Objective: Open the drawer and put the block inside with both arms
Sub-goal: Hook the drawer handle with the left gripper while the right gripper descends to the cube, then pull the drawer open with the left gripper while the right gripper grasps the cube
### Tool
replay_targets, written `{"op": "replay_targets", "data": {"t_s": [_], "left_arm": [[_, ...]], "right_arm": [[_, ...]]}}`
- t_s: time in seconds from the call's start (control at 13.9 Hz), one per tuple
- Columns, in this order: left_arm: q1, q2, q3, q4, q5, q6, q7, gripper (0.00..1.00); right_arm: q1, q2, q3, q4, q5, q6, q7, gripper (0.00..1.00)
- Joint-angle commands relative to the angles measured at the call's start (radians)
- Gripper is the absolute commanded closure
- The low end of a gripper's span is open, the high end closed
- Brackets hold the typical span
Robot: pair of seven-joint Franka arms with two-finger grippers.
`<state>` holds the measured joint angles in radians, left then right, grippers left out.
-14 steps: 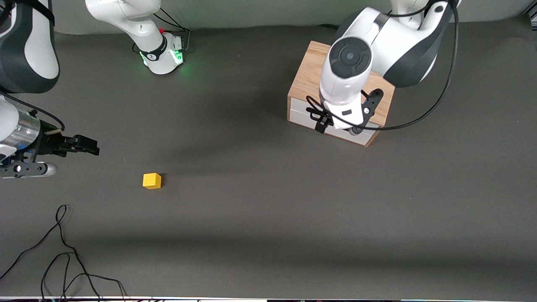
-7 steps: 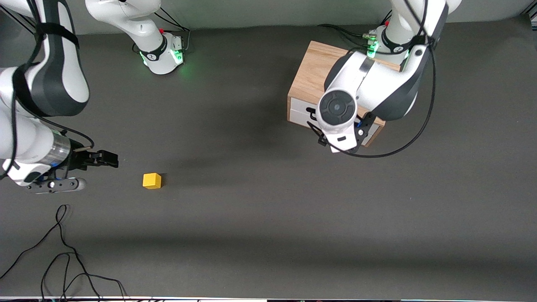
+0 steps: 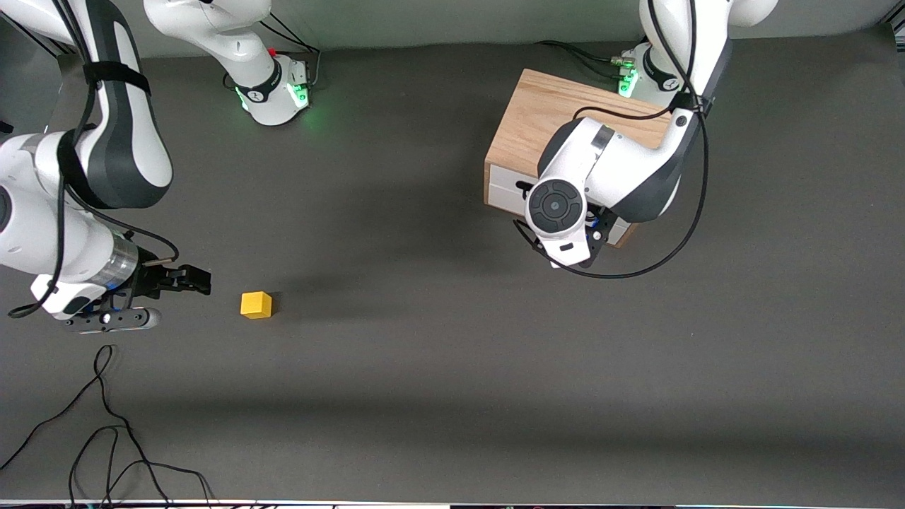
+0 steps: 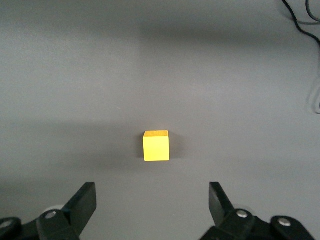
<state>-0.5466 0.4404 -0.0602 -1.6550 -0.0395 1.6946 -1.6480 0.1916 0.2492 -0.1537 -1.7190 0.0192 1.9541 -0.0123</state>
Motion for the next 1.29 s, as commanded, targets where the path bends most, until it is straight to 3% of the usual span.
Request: {"op": "replay_targets", "data": {"t_s": [0.0,0.22,0.5,0.72,1.22], "left_arm": [[-0.019,0.02,0.003,-0.011,0.004,0.031,-0.056,0.0],[-0.026,0.047,0.003,-0.012,0.007,0.046,-0.061,0.0],[-0.027,0.072,0.003,-0.012,0.024,0.057,-0.061,0.0],[-0.023,0.096,0.005,-0.011,0.038,0.068,-0.059,0.0],[-0.019,0.109,0.01,0.032,0.05,0.12,-0.058,0.0]], "right_arm": [[0.012,-0.064,-0.007,-0.099,0.002,0.087,-0.012,0.0],[0.019,-0.07,-0.009,-0.171,0.002,0.19,-0.015,0.0],[0.029,-0.005,-0.007,-0.188,0.002,0.271,-0.015,0.0],[0.026,0.004,-0.007,-0.321,0.002,0.443,-0.015,0.0],[0.031,0.168,-0.006,-0.393,0.002,0.664,-0.014,0.0]]}}
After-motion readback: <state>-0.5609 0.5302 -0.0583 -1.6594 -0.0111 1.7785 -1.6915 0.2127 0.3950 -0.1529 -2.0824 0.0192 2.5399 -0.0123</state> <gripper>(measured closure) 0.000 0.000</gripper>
